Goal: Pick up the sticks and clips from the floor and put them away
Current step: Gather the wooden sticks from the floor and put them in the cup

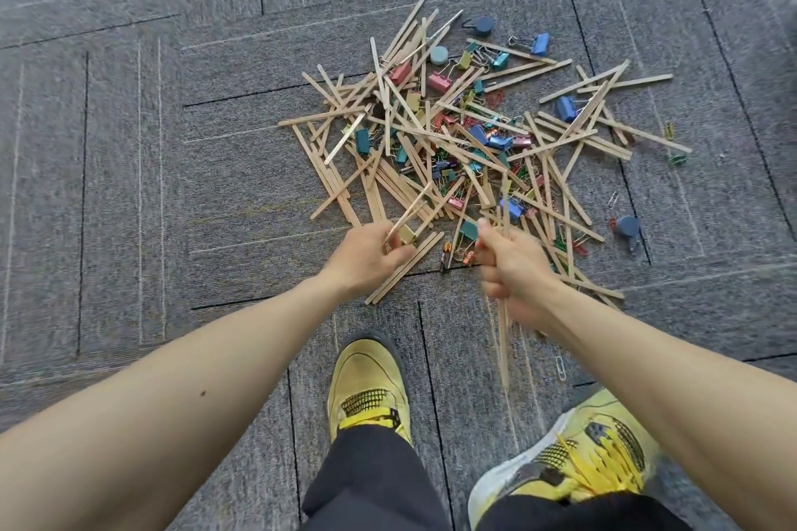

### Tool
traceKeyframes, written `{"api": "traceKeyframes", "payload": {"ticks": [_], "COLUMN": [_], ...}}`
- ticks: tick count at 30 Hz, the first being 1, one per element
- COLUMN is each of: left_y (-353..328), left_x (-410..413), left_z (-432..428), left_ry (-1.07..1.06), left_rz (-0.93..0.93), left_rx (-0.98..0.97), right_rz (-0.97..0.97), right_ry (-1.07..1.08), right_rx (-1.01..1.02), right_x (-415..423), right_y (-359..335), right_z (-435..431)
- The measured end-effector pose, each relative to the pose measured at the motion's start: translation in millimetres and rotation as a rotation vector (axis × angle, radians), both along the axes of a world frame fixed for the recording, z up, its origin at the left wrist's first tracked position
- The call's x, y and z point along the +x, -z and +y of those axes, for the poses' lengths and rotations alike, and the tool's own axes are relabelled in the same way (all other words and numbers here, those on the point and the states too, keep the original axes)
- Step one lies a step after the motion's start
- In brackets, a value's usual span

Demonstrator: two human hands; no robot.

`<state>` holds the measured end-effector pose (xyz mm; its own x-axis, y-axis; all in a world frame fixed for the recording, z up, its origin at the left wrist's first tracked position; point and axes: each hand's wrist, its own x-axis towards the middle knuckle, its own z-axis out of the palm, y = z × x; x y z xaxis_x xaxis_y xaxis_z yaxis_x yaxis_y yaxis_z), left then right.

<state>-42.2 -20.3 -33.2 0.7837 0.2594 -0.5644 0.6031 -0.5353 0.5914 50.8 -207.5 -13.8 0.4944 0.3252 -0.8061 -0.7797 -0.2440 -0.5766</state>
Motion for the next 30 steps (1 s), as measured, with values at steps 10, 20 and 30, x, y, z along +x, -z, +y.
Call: {"api": "traceKeyframes", "payload": {"ticks": [10,20,30], "left_y": [-19,-21,-11], "left_x": [7,3,9], "left_z": [-26,-28,-19], "left_ry": [-0.143,-0.081,-0.371], "left_rz": [0.014,0.15,0.105], "left_rx": [-0.468,-0.855,-0.489], "right_rz": [0.081,0.133,0.172], "right_ry": [0.636,0.679,0.565], "right_rx": [0.166,0.332,0.287], "right_x": [23,22,20], "right_y": [-5,-7,-7], "right_z": [7,16,11]}}
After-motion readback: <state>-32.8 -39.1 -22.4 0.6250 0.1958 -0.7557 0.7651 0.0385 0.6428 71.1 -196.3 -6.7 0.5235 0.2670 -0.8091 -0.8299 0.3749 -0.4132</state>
